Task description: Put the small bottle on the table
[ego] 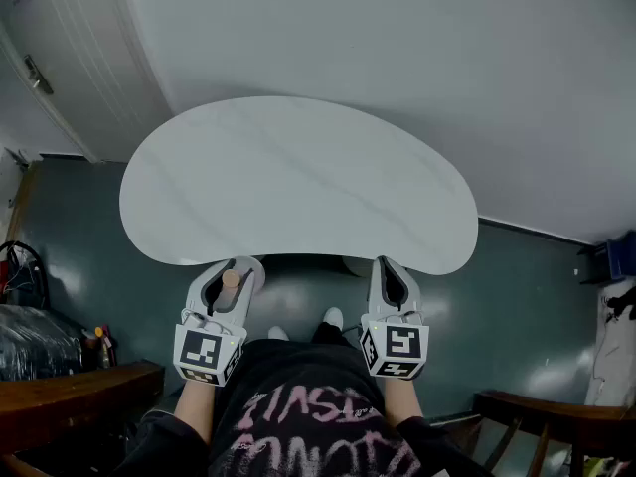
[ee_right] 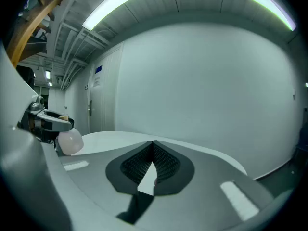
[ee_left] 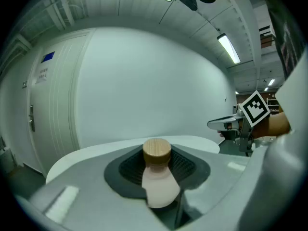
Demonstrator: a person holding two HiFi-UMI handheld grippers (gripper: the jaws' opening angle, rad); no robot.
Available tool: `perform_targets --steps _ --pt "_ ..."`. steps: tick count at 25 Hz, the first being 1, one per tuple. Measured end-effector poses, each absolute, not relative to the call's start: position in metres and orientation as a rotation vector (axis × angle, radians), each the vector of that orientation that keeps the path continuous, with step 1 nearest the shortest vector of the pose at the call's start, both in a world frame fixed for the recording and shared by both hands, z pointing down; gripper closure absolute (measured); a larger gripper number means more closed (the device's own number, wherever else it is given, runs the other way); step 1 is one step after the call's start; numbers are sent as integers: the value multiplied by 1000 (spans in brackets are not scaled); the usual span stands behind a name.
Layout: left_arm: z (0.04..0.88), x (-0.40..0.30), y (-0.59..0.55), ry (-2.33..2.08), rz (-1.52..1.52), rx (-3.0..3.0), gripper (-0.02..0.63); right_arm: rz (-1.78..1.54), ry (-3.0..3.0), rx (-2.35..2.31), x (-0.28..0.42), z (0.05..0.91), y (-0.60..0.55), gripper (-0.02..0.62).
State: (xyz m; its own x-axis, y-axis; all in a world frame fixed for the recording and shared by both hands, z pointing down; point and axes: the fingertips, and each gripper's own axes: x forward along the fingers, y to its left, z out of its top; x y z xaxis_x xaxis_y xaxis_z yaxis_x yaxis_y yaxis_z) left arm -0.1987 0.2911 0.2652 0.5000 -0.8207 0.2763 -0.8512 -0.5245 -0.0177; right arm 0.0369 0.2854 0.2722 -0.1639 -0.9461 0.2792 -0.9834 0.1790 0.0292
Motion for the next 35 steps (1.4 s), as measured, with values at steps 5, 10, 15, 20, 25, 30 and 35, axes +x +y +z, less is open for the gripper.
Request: perform_targets --steps 5,10,15,20,25,30,35 --pt "265 -198 295 -1454 377 2622 479 234 -2216 1870 36 272 290 586" --pt "264 -196 297 -1444 376 2636 479 242 -2212 1877 37 274 294 588" --pt "264 -199 297 -1430 370 2632 478 213 -2202 1872 32 272 296 586" --pt "268 -199 300 -1402 363 2633 479 203 -2197 1876 30 271 297 586" --pt "276 -205 303 -1371 367 2632 479 213 -2187 1864 18 279 300 584" --pt "283 -211 299 -1352 385 2628 479 240 -2170 1880 15 284 297 584" --pt "286 -213 286 -1358 390 2629 477 261 -2175 1914 22 288 284 584"
